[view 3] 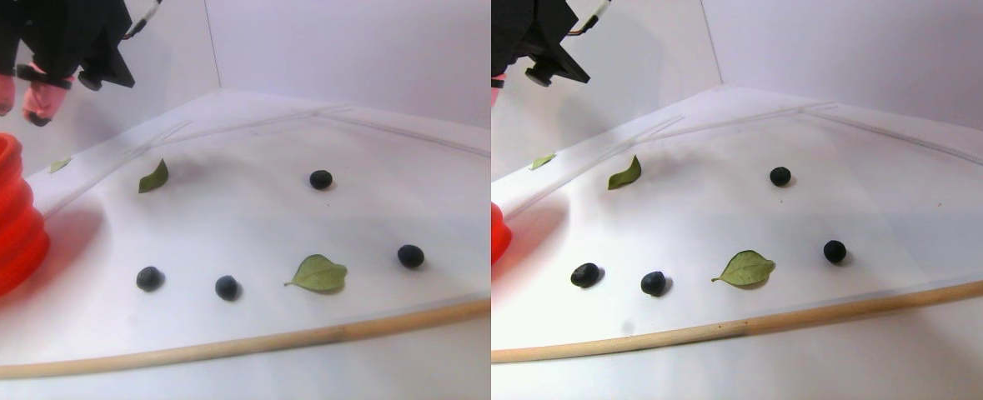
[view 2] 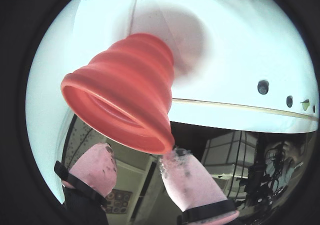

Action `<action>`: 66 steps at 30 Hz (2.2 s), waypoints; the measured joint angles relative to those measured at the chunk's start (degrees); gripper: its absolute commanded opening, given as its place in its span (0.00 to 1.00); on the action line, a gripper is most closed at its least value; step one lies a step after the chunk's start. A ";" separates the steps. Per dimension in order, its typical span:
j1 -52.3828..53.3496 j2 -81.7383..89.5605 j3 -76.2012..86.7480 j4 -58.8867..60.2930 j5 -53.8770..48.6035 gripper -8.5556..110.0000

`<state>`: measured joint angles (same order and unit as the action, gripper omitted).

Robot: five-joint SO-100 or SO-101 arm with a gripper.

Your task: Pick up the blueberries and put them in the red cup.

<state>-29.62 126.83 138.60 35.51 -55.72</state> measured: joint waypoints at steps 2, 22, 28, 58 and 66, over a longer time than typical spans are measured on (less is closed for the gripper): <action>1.23 0.97 0.00 1.14 -0.88 0.21; 16.35 5.27 -2.20 9.32 -13.36 0.20; 22.06 5.27 -2.20 9.49 -18.81 0.20; 43.77 2.90 -0.88 5.62 -38.23 0.20; 46.76 1.23 -0.62 2.99 -40.78 0.20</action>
<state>17.14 128.06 137.99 38.50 -96.50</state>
